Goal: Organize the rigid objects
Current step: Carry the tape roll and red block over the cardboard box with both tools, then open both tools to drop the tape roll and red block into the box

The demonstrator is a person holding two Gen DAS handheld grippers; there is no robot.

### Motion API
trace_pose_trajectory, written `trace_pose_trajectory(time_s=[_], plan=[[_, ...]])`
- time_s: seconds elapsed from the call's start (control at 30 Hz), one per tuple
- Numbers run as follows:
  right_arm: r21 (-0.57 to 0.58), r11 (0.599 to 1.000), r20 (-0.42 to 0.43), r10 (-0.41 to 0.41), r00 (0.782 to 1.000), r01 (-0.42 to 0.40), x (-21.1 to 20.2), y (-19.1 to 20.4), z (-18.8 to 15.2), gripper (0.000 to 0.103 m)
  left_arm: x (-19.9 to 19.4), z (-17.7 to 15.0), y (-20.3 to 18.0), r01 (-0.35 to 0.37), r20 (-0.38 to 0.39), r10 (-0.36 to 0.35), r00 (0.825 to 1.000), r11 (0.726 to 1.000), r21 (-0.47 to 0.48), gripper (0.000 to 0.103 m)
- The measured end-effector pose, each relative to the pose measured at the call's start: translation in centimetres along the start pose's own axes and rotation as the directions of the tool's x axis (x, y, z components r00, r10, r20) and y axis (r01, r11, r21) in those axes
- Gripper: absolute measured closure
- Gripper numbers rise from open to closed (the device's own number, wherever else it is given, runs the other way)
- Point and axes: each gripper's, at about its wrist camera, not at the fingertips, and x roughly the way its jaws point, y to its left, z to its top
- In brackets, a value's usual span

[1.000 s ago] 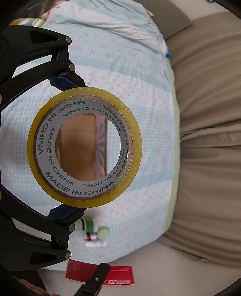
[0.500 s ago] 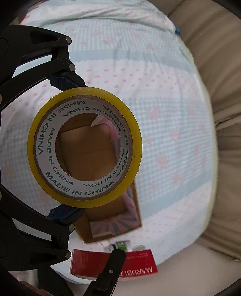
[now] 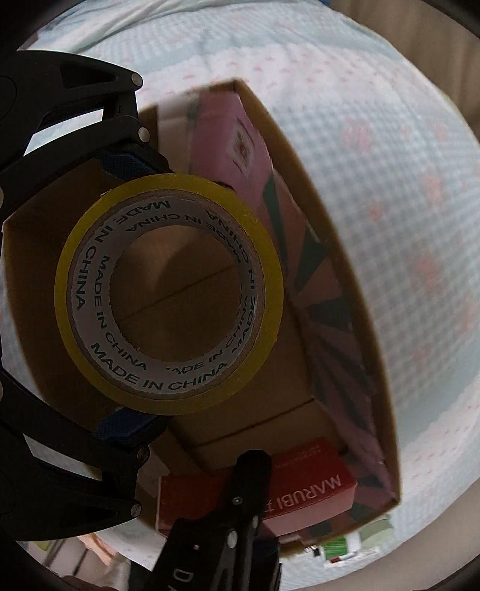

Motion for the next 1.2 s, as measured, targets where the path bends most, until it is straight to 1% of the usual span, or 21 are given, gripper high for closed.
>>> trace_pose_trajectory(time_s=[0.17,0.27,0.33,0.37,0.43,0.5,0.7,0.87,1.0,1.07,1.2], plan=[[-0.019,1.000,-0.030,-0.001,1.000,0.001,1.2,-0.5,0.3,0.065,0.6,0.6,-0.3,-0.013,-0.009,0.013,1.000,1.000,0.027,0.006],[-0.029,0.999,-0.050,0.015,0.999,-0.016,1.5,-0.6,0.7,0.065,0.2,1.1,-0.2,0.002,0.018,-0.003,1.000,1.000,0.024,0.006],[-0.046,0.999,-0.041,0.016,0.999,-0.018,1.7,-0.6,1.0,0.063,0.2,1.3,-0.2,0.012,0.018,-0.012,1.000,1.000,0.012,0.005],[-0.055,0.998,-0.030,0.015,0.999,-0.017,1.7,-0.6,1.0,0.058,0.4,1.4,-0.2,0.023,0.003,-0.023,1.000,1.000,0.009,0.000],[-0.052,0.998,-0.033,0.035,0.999,-0.036,1.7,-0.7,1.2,0.000,0.4,1.3,-0.3,0.020,0.010,-0.020,1.000,1.000,0.008,0.000],[-0.050,0.998,-0.034,0.044,0.998,-0.046,1.7,-1.0,1.3,0.000,0.2,1.0,-0.5,0.004,0.023,-0.005,1.000,1.000,0.017,0.000],[-0.038,0.997,-0.039,0.060,0.997,-0.062,1.7,-1.5,1.2,0.000,-0.3,-0.1,-0.7,0.009,0.034,-0.009,0.999,1.000,0.006,0.000],[-0.041,0.997,-0.019,0.068,0.998,-0.068,0.8,-1.4,0.6,0.000,-1.3,-0.5,-0.8,0.004,0.043,-0.003,0.999,1.000,-0.003,0.000],[-0.036,0.996,0.005,0.081,0.997,-0.081,-0.7,-1.3,0.2,0.000,-3.2,-1.5,-0.6,-0.004,0.072,0.004,0.997,1.000,-0.010,0.000],[-0.041,0.995,0.025,0.087,0.996,-0.086,-2.1,-1.0,-0.1,0.000,-4.5,-2.0,-0.1,-0.001,0.089,0.003,0.996,1.000,-0.020,0.000],[-0.064,0.994,0.059,0.089,0.994,-0.085,-4.7,-0.4,-0.9,0.000,-8.2,-3.6,0.4,-0.006,0.137,0.013,0.991,0.999,-0.048,0.000]])
